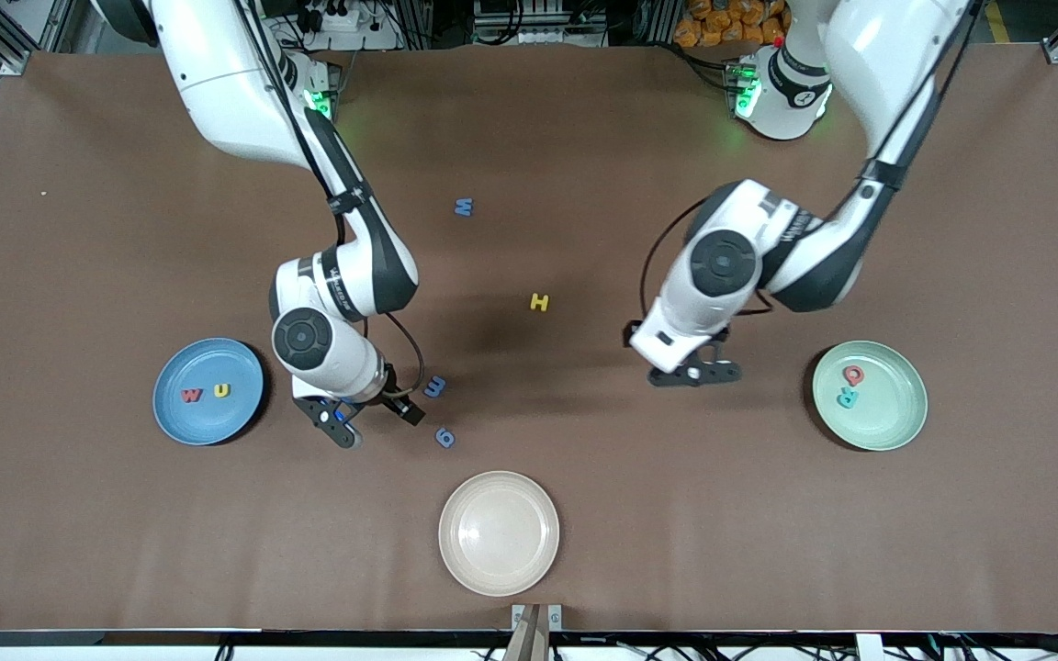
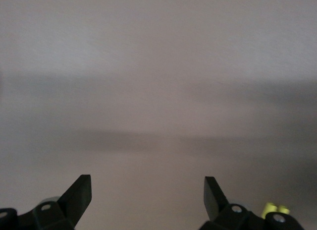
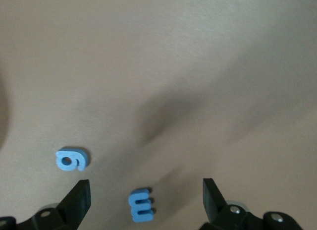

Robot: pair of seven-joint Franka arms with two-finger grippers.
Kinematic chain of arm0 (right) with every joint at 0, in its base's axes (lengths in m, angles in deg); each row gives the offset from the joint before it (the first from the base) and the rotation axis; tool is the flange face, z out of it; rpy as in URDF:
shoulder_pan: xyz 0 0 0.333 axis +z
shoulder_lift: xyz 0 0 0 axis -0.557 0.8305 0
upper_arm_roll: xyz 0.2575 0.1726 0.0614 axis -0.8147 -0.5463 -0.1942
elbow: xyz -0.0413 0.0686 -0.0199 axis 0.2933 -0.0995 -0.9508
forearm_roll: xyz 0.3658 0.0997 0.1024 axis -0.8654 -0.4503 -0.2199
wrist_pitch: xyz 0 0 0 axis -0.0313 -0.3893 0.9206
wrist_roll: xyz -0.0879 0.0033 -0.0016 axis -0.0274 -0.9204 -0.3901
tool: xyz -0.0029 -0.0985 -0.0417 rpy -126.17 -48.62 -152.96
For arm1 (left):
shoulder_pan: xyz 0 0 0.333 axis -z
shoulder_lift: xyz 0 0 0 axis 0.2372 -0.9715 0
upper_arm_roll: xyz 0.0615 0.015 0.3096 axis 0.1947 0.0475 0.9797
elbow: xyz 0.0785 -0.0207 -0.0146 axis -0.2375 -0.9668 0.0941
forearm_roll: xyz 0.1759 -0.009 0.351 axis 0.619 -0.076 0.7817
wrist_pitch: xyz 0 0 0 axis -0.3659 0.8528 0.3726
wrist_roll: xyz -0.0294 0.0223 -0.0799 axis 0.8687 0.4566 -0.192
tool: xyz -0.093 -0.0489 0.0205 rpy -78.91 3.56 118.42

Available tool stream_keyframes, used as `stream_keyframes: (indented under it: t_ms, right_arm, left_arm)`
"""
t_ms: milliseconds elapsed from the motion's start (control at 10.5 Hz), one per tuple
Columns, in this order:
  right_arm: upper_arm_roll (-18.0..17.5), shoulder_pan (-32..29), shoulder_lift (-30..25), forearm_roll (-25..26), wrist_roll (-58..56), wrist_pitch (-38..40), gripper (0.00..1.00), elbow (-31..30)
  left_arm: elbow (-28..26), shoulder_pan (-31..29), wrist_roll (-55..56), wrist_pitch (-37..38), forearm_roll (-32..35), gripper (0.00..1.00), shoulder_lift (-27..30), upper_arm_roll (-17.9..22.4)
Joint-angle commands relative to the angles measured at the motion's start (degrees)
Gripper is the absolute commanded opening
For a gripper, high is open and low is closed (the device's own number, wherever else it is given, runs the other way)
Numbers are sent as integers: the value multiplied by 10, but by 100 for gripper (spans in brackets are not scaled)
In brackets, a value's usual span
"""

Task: Sort upper and lower case letters into plates
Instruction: 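Grasp the yellow H with the left gripper while the right gripper reaches the g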

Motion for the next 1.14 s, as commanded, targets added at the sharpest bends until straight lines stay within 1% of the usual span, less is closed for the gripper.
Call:
stream_keyframes:
  t_ms: [0,95,191,286,477,572,668,763,858,954,1049]
  right_arm:
    - [2,24,13,85,-71,10,100,31]
    - [2,24,4,102,-93,9,100,38]
    - [1,22,4,101,-149,7,100,58]
    - [2,24,4,98,-208,8,100,73]
    - [0,13,-2,94,-351,15,100,74]
    - [1,5,-9,84,-407,31,100,74]
    - [7,-17,-10,52,-471,50,100,84]
    - [3,-51,-2,5,-553,48,100,95]
    - [3,-64,4,-18,-636,45,100,95]
    - [3,-74,11,-20,-701,39,100,98]
    - [2,-76,15,-20,-727,36,100,103]
  left_arm:
    - [28,45,41,-35,17,100,-39,12]
    - [31,80,55,-55,24,100,-50,37]
    - [41,114,60,-60,30,100,-65,59]
    - [47,132,68,-61,31,100,-76,69]
    - [47,154,81,-69,52,100,-87,69]
    - [47,166,90,-69,56,100,-91,69]
    - [47,180,97,-69,56,100,-95,69]
    - [46,191,97,-69,56,100,-100,68]
    - [45,204,97,-70,56,100,-104,68]
    - [45,211,97,-82,57,100,-108,67]
    - [42,217,90,-105,59,100,-109,67]
